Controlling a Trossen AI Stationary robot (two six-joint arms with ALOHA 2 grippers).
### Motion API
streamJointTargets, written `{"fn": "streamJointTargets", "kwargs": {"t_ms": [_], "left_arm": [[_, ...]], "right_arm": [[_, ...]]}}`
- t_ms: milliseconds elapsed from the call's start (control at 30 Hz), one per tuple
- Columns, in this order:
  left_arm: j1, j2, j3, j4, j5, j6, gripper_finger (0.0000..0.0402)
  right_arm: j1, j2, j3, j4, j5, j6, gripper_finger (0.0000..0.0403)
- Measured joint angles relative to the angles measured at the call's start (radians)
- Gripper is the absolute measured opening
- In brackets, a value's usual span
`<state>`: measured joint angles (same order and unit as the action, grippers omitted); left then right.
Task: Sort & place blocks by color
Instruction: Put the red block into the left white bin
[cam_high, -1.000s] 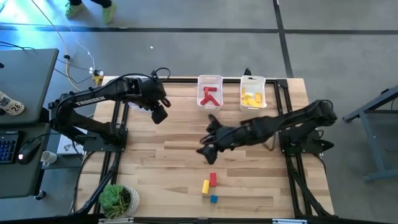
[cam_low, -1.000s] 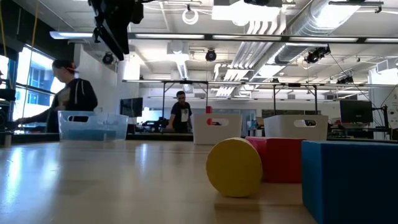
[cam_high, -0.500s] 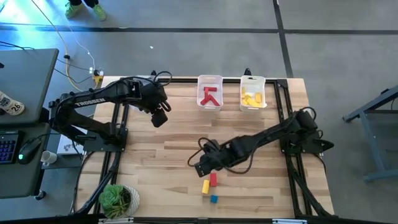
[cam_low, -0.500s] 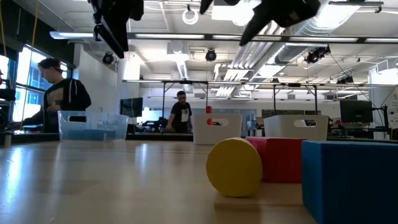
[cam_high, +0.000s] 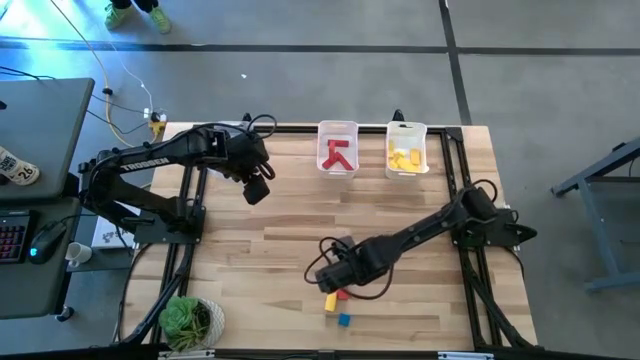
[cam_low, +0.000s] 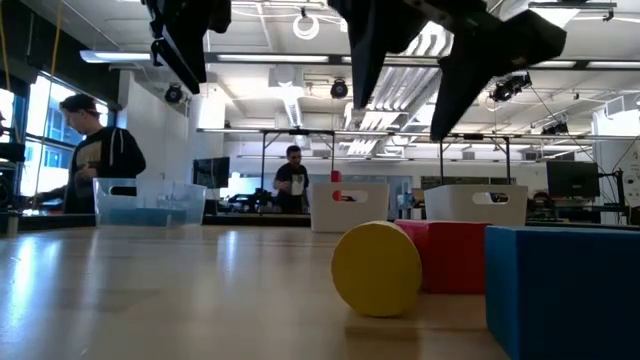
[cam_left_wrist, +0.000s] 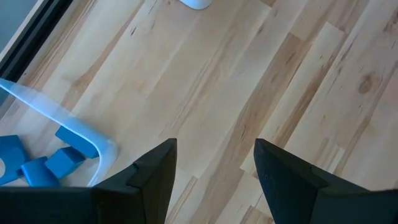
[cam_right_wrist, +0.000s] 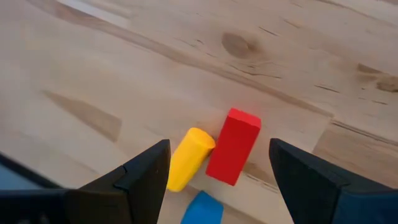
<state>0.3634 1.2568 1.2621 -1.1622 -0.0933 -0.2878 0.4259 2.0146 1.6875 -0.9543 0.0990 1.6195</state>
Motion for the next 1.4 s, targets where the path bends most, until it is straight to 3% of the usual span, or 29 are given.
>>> {"fn": "streamJointTargets", "kwargs": {"t_ms": [733,900,1200,1400], "left_arm": [[0.0,0.0,0.0,0.0,0.0,0.003,0.02],[0.0,0.0,0.0,0.0,0.0,0.003,0.02],[0.0,0.0,0.0,0.002,0.0,0.028,0.02],[0.0,0.0,0.0,0.002,0.0,0.029,0.02]], "right_arm": [[0.0,0.161,-0.001,0.015,-0.075,0.049,0.0255],[0.0,0.173,-0.001,0.014,-0.075,0.049,0.0219],[-0.002,0.172,-0.001,0.008,-0.027,-0.004,0.0107],[-0.016,0.172,-0.001,0.008,-0.034,-0.079,0.0105]]}}
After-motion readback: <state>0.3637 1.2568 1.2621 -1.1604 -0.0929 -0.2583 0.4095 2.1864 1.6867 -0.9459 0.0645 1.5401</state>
